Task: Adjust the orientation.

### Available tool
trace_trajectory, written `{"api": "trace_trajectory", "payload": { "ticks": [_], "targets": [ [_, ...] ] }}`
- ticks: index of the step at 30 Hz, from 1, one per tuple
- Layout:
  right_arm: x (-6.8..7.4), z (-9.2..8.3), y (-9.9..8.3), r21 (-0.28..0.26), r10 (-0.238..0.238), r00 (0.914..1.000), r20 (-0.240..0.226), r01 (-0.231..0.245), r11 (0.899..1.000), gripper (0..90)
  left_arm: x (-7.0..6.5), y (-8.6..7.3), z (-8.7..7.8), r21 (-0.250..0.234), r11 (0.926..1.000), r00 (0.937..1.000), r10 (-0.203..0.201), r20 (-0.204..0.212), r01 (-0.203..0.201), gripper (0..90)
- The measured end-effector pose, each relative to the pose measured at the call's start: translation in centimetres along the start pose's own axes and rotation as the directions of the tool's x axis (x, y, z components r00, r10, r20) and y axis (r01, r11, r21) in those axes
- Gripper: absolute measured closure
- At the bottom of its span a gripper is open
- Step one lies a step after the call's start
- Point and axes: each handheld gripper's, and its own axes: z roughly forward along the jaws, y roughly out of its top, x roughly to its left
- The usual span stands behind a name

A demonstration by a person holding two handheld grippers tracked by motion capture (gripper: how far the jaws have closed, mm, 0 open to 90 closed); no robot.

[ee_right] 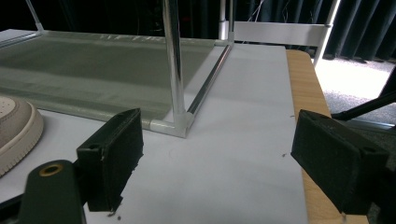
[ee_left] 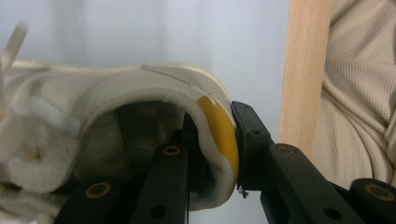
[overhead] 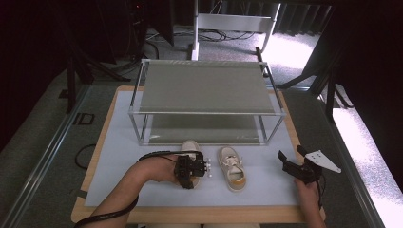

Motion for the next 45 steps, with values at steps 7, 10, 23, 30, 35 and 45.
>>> {"api": "trace_trajectory", "payload": {
  "ticks": [7,10,23,30,35,45],
  "targets": [
    [0.0,0.0,0.0,-0.002,0.001,1.0,-0.001,-0.001,1.0,16.2,-0.1,0.9,0.3,0.049,0.9986,0.9992,0.02,0.035,-0.022,76.8],
    [0.0,0.0,0.0,-0.003,0.001,1.0,-0.002,-0.001,1.0,16.2,-0.1,0.9,0.9,0.053,0.9983,0.9968,0.022,0.076,-0.026,76.4],
    [0.0,0.0,0.0,-0.003,-0.005,0.9999,-0.015,0.005,1.0,16.0,0.5,1.2,1.6,0.08,0.9966,0.9969,-0.023,0.075,0.017,57.4],
    [0.1,0.4,0.2,0.043,-0.036,0.9978,-0.055,0.038,0.998,13.5,0.7,1.2,1.9,0.079,0.9958,0.9898,-0.056,0.131,0.046,43.8],
    [-0.1,0.9,0.4,0.11,-0.021,0.9881,-0.153,0.038,0.993,13.5,0.7,1.2,1.8,0.071,0.9962,0.9888,-0.059,0.137,0.05,41.1],
    [0.0,0.6,1.2,0.231,-0.076,0.9081,-0.412,0.184,0.955,12.1,0.8,1.2,1.8,0.067,0.9966,0.9894,-0.058,0.133,0.049,41.4]
  ]
}}
